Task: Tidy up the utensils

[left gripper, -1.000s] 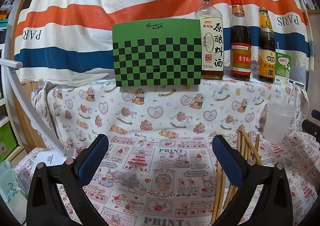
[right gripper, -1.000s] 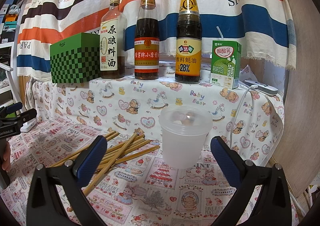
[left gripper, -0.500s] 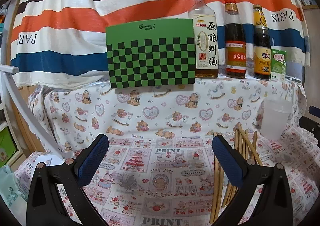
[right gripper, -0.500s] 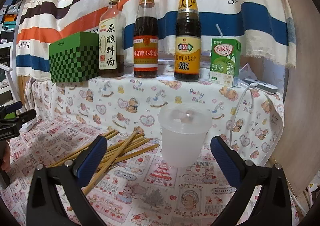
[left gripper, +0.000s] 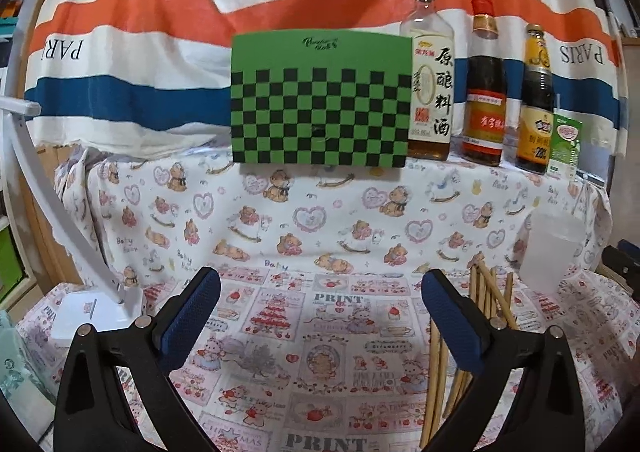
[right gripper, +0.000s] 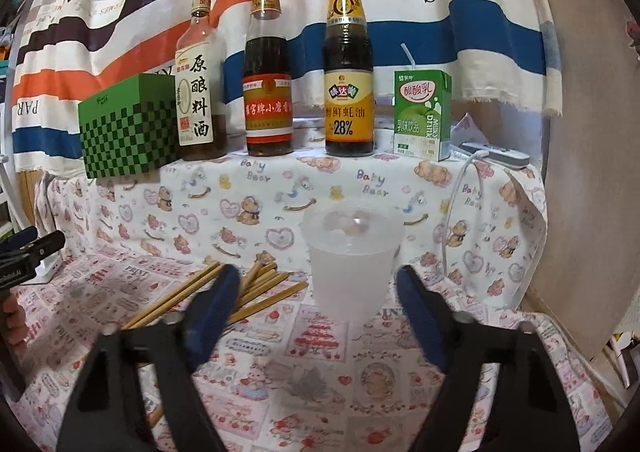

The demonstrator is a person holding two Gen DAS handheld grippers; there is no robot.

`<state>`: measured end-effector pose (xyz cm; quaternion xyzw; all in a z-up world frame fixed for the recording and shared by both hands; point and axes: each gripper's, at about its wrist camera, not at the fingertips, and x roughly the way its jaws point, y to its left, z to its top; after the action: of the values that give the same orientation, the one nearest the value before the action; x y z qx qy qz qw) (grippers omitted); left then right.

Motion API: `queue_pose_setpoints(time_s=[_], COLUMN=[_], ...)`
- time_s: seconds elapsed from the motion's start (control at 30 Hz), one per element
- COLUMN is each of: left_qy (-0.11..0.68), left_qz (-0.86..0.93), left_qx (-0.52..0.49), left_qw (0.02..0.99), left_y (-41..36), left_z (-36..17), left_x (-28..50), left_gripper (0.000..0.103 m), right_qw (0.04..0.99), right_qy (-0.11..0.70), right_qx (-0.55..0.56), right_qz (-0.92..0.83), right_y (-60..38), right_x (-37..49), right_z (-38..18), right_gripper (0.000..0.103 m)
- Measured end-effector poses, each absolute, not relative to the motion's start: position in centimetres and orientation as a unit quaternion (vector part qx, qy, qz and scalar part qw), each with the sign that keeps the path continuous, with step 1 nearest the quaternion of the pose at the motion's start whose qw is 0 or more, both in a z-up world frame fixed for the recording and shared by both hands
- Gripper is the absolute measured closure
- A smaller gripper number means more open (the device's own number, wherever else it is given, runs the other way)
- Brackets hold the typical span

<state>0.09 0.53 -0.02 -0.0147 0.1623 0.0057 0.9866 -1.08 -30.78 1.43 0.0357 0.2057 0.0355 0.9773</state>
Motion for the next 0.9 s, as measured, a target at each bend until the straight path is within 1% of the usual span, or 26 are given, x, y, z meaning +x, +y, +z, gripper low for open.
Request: queue_pose_setpoints(time_s=[0.03, 0.07, 0.13, 0.23, 0.37, 0.6, 0.63, 0.73, 0.8, 0.9], left_qy=[0.161, 0.159, 0.155, 0.156, 0.161, 0.168, 0.170, 0.173, 0.173, 0.193], left_qz=[0.024, 0.059, 0.102, 0.097, 0.094, 0.077, 0.078, 0.073, 0.072, 0.076], left_qx=[-0.011, -0.005, 0.012, 0.010, 0.013, 0.025, 0.026, 0.022, 0.023, 0.017], left_qw=[0.987, 0.986, 0.983, 0.983, 0.982, 0.982, 0.982, 0.982, 0.982, 0.978], left_y=[0.4, 0.3, 0.1, 0.7, 0.7, -0.1, -0.1, -0.2, -0.4, -0.6], left_z=[0.0, 0.1, 0.2, 0.2, 0.2, 0.1, 0.1, 0.1, 0.0, -0.1], left_x=[0.0, 0.0, -0.1, 0.0, 0.2, 0.2, 0.3, 0.3, 0.2, 0.4], left_gripper=[0.003, 0.003, 0.001, 0.000, 0.000, 0.000, 0.000, 0.000, 0.000, 0.000], right_qw=[0.975, 0.972, 0.963, 0.953, 0.946, 0.915, 0.911, 0.896, 0.890, 0.883], right_qy=[0.214, 0.225, 0.252, 0.282, 0.289, 0.359, 0.367, 0.400, 0.415, 0.435], right_qx=[0.043, 0.052, 0.063, 0.072, 0.082, 0.092, 0.082, 0.015, -0.013, -0.029], right_qz=[0.042, 0.051, 0.070, 0.088, 0.118, 0.161, 0.167, 0.190, 0.189, 0.174], right_y=[-30.8, -30.9, -30.9, -30.8, -29.9, -26.9, -26.3, -23.3, -22.2, -21.2], right_x=[-0.9, -0.6, -0.1, 0.3, -0.2, 0.3, 0.4, 0.8, 1.0, 1.6], right_z=[1.4, 1.3, 1.1, 0.8, 0.9, 0.2, -0.1, -1.5, -2.2, -3.0], right_gripper=[0.042, 0.051, 0.060, 0.063, 0.073, 0.073, 0.073, 0.065, 0.065, 0.065])
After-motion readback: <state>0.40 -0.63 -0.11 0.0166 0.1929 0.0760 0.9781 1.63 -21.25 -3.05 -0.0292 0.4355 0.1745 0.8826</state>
